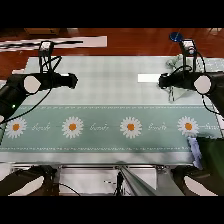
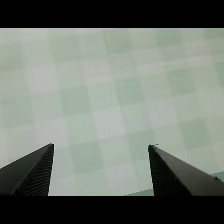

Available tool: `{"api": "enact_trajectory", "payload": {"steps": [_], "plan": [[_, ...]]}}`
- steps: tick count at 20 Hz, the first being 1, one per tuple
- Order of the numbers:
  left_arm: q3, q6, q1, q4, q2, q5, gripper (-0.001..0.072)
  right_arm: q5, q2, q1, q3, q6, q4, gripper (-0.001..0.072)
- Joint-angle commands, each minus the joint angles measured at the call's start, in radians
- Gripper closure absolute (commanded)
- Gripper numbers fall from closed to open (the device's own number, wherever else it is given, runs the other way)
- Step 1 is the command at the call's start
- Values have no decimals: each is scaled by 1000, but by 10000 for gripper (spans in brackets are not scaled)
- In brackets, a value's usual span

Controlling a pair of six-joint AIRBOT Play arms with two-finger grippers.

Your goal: Fold the shirts.

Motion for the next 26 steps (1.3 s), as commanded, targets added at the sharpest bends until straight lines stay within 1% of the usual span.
{"api": "enact_trajectory", "payload": {"steps": [1,5,9,10,12,14,15,16,18,19,20,21,22,24,26], "plan": [[0,0,0,0,0,0,-13,0,0,1,0,0,0,121],[0,0,0,0,0,0,-13,0,0,1,0,0,0,121],[0,0,0,0,-3,13,-13,-109,0,1,0,0,-7,121],[0,0,0,0,-11,40,-13,-126,0,1,0,0,-3,121],[0,0,0,-5,-27,46,-13,-138,0,1,0,0,-4,122],[0,1,0,-30,-37,51,-13,-212,0,1,0,-2,-10,122],[0,6,1,-25,-35,72,-13,-283,0,1,2,-13,-40,123],[5,17,6,-21,-35,124,-13,-326,-2,-3,19,-9,-119,125],[58,31,39,-11,-35,179,-13,-299,-30,-53,113,62,-289,126],[99,30,67,2,-36,184,-13,-265,-56,-103,174,116,-338,126],[143,30,105,4,-35,180,-13,-238,-89,-175,238,177,-346,126],[185,29,146,3,-35,159,-13,-222,-126,-254,296,236,-330,126],[218,26,182,3,-35,127,-13,-218,-159,-328,339,266,-288,126],[256,26,238,3,-34,44,-13,-185,-230,-455,404,259,-159,126],[260,27,264,2,-33,-69,-13,-133,-295,-536,439,197,-46,126]]}}
